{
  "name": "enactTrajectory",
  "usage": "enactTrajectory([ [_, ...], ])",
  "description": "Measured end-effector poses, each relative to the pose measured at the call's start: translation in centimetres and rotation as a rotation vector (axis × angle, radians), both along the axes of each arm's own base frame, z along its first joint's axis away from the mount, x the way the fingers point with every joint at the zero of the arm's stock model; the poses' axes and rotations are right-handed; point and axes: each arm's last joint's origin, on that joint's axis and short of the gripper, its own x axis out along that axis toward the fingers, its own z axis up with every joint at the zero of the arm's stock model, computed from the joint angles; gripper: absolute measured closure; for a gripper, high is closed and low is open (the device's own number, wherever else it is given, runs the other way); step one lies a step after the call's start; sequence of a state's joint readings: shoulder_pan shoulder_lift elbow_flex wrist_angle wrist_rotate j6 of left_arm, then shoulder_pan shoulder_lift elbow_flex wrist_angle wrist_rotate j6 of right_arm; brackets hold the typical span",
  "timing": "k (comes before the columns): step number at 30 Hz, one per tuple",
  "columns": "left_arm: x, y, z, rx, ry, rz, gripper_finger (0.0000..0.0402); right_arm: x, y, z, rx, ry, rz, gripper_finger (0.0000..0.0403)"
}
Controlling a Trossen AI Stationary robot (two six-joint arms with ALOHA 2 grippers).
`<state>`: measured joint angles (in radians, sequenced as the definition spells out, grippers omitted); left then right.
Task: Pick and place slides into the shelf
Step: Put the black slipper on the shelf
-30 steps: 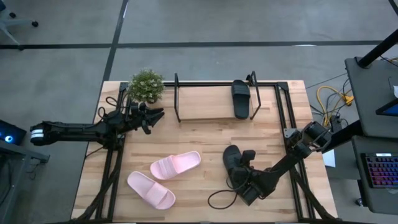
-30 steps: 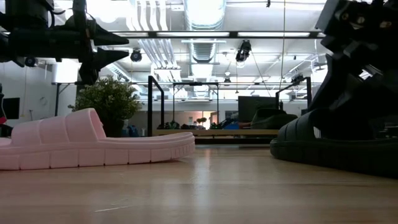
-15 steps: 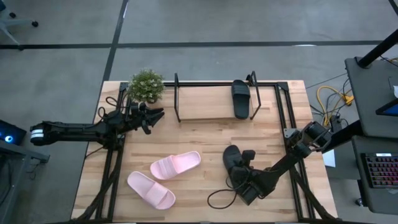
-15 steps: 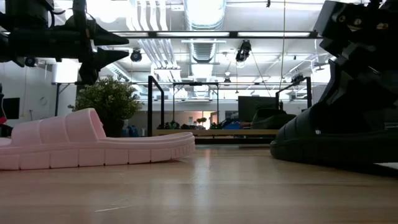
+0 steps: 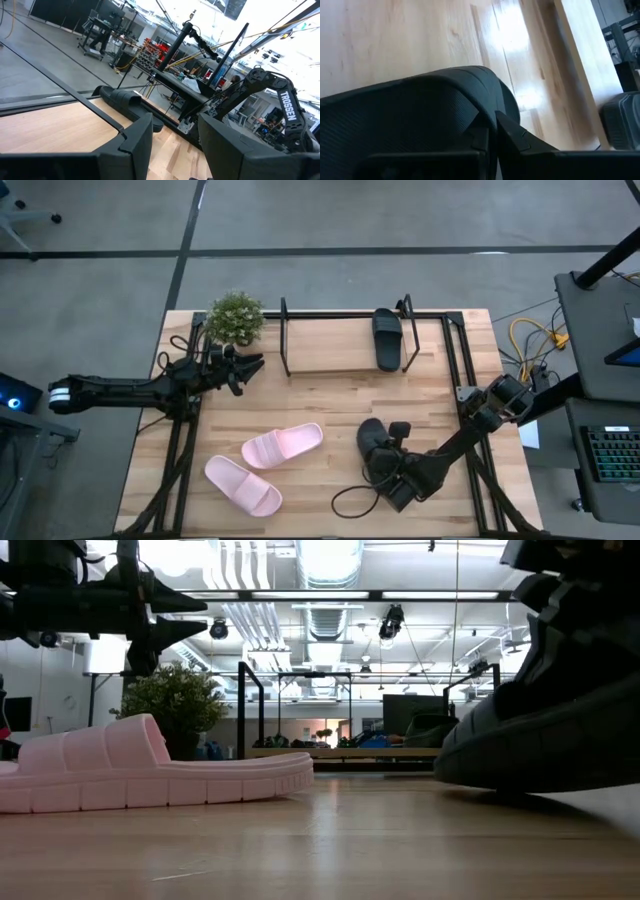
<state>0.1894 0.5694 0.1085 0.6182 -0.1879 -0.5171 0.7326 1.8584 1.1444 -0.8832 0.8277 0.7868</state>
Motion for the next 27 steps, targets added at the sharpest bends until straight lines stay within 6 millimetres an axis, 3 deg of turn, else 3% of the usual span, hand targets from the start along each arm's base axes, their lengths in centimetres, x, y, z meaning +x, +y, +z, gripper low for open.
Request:
enactTrajectory([
  [16,0.0,0.0,0.0,0.000,-0.001,0.000,0.0258,0.0,0.0,2.0,-0.047,0.034,-0.024,0.0394],
  [27,0.0,0.0,0.0,0.001,-0.001,0.000,0.0258,-0.8,-0.8,4.6,0.022,-0.059,-0.136,0.0394],
])
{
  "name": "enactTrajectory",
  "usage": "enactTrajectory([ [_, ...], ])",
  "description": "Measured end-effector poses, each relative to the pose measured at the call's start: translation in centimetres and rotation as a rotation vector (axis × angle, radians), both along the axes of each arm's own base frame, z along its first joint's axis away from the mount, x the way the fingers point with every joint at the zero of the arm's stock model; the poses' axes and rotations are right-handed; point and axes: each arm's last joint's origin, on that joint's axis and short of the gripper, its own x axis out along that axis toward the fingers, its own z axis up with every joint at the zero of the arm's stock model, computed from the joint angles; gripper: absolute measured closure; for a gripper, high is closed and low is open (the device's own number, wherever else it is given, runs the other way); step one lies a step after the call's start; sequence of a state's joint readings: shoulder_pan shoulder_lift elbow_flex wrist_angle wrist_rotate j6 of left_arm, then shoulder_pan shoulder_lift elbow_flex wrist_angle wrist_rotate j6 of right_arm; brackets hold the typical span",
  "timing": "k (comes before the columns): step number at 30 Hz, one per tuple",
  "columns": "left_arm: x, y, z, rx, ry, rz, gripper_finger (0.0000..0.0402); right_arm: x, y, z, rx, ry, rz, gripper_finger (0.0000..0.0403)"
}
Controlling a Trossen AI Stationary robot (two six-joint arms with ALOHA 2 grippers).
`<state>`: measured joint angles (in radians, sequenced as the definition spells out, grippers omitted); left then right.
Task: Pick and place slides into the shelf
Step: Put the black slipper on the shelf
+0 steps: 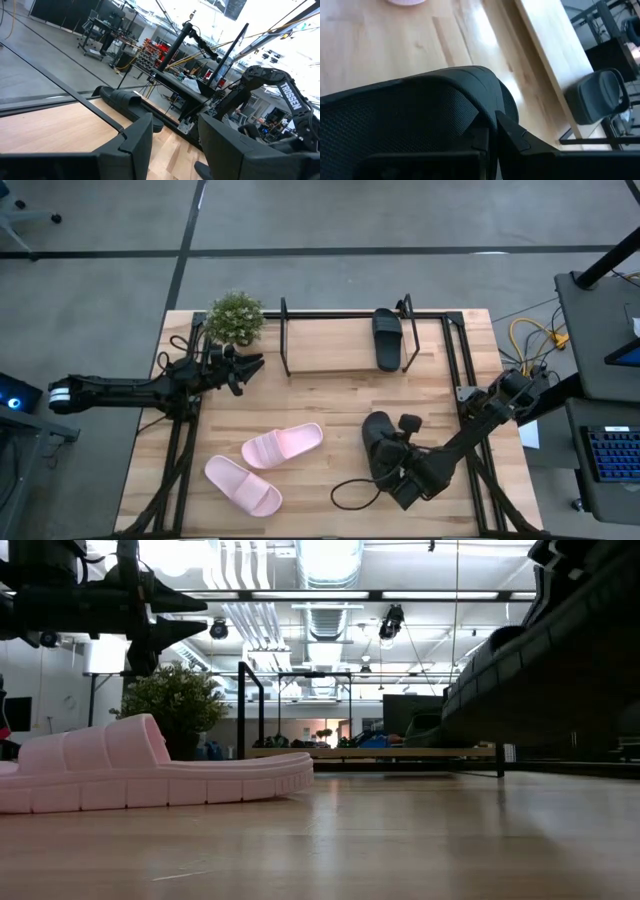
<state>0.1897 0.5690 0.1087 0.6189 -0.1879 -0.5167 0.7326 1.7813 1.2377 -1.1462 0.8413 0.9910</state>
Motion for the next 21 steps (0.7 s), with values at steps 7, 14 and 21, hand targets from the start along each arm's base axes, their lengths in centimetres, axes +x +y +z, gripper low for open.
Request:
enactTrajectory([
  [7,0.0,0.0,0.0,0.000,0.000,0.000,0.0258,-0.5,-0.5,1.8,0.032,-0.069,-0.009,0.0394],
  [14,0.0,0.0,0.0,0.000,0.000,0.000,0.0258,-1.2,-1.2,4.0,0.076,-0.166,-0.028,0.0394],
  [21,0.0,0.0,0.0,0.000,-0.001,0.000,0.0258,-2.1,-2.2,6.5,0.134,-0.326,-0.080,0.0394],
])
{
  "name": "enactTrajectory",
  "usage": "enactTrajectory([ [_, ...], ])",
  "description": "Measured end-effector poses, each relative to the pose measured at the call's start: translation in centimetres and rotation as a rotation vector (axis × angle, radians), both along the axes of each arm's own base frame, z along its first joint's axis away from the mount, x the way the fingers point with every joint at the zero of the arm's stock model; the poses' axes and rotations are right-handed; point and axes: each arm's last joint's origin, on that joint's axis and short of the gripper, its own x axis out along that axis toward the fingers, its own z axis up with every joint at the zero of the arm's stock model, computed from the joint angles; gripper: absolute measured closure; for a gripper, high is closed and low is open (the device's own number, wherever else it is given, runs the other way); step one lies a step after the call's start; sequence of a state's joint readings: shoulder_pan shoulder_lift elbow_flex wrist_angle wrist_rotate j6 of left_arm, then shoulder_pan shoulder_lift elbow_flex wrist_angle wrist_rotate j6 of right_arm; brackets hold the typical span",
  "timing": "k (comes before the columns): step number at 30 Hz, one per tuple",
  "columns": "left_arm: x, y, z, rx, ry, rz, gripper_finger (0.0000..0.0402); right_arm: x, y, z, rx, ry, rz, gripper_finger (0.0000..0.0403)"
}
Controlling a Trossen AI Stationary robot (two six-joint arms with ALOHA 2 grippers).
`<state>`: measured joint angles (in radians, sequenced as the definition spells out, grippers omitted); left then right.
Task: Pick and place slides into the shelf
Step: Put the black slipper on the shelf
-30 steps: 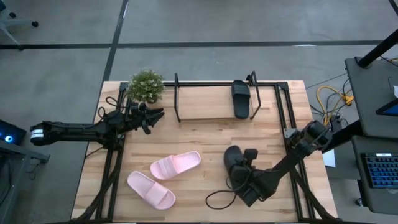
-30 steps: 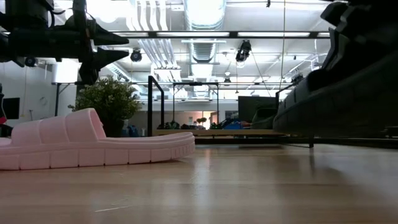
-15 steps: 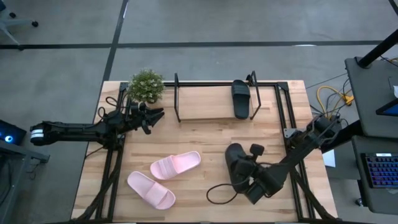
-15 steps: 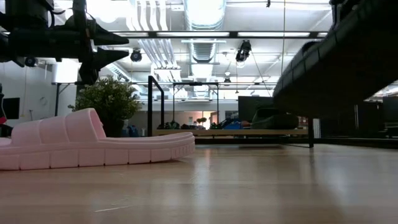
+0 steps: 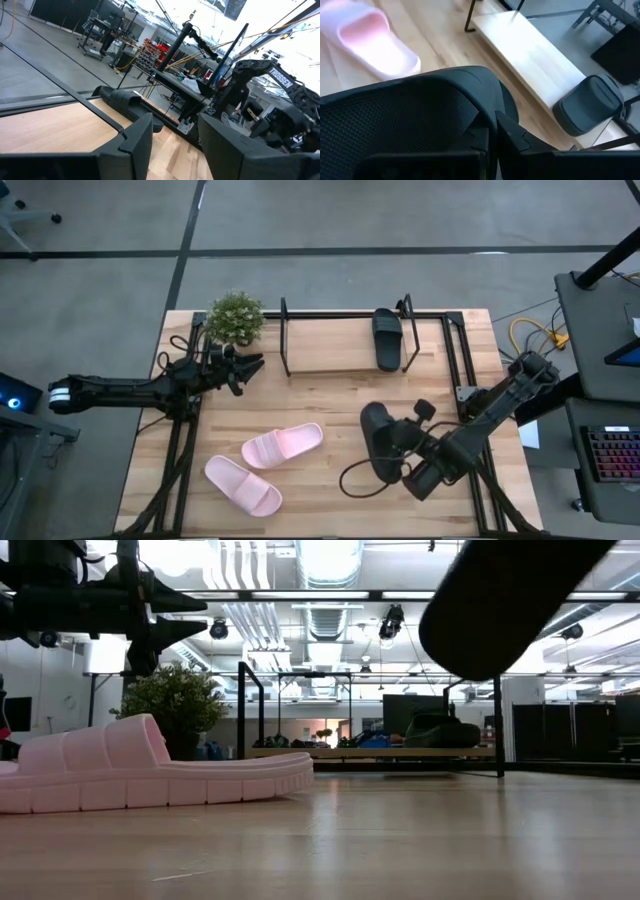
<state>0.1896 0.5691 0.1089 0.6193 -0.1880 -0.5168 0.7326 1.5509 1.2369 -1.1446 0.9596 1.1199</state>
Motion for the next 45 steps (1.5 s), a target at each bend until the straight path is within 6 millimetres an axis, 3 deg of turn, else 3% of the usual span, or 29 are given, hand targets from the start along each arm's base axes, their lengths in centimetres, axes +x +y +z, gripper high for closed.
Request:
enactTrajectory([
  [17,0.0,0.0,0.0,0.000,0.000,0.000,0.0258,-0.8,-0.8,3.1,0.178,-0.204,-0.034,0.0394],
  [37,0.0,0.0,0.0,0.000,0.001,0.000,0.0258,-0.8,-0.7,4.0,0.281,-0.298,-0.056,0.0394],
  [45,0.0,0.0,0.0,0.000,0.001,0.000,0.0258,-0.8,-0.7,4.0,0.223,-0.260,-0.011,0.0394],
])
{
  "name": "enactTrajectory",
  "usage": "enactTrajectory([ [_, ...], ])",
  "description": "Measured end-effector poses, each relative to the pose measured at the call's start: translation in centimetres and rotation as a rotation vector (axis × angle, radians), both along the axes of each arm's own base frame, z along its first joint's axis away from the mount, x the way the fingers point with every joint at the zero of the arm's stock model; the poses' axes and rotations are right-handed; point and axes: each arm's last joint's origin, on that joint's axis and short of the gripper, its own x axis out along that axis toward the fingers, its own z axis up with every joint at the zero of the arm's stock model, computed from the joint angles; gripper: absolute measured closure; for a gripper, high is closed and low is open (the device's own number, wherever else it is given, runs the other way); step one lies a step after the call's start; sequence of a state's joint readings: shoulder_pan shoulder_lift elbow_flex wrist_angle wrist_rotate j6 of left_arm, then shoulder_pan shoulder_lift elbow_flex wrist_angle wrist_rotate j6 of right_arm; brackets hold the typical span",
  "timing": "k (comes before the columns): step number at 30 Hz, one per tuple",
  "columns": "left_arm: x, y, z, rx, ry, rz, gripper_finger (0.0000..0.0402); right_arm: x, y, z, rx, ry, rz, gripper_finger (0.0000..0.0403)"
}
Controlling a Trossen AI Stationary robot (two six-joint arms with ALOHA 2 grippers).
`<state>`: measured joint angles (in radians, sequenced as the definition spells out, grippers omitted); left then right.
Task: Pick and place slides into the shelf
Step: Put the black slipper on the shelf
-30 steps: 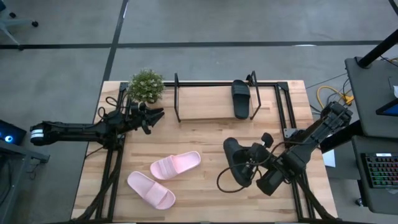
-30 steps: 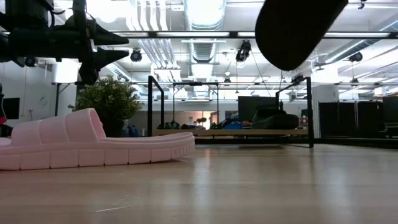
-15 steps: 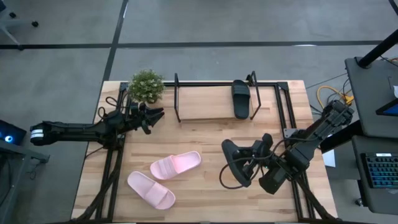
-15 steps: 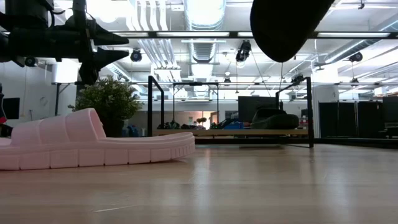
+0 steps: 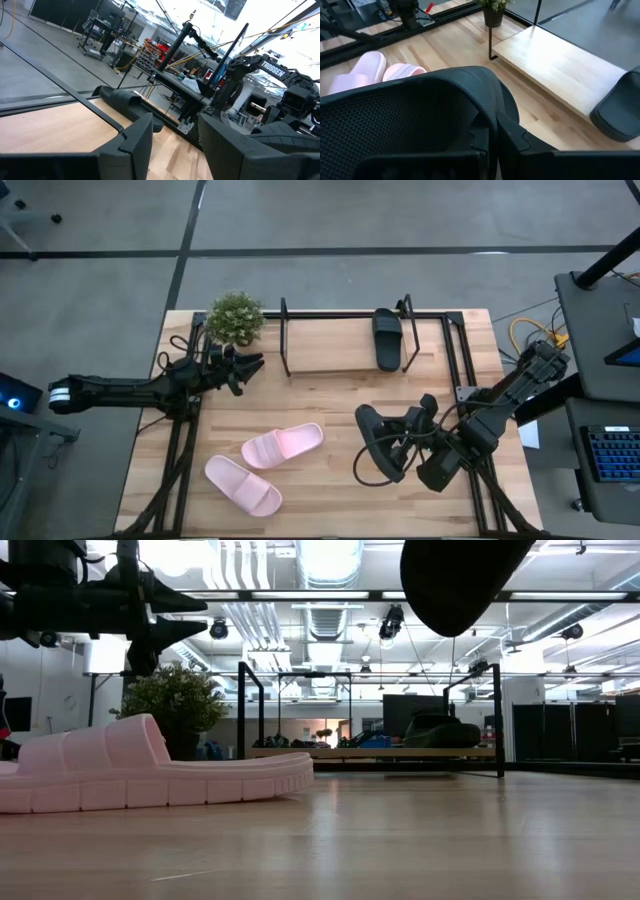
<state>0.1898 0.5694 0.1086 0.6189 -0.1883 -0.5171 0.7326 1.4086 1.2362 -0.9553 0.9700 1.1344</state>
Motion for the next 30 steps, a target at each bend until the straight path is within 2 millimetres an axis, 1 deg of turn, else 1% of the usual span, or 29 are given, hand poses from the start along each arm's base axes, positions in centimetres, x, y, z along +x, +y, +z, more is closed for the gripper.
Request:
enactTrajectory([
  [11,0.00,-0.01,0.00,0.000,0.000,-0.001,0.0258,0.00,0.00,0.00,-0.115,0.070,0.079,0.0394],
  [30,0.00,0.00,0.01,0.000,0.000,0.000,0.0258,-0.03,-0.01,-0.03,-0.242,0.155,0.172,0.0394],
])
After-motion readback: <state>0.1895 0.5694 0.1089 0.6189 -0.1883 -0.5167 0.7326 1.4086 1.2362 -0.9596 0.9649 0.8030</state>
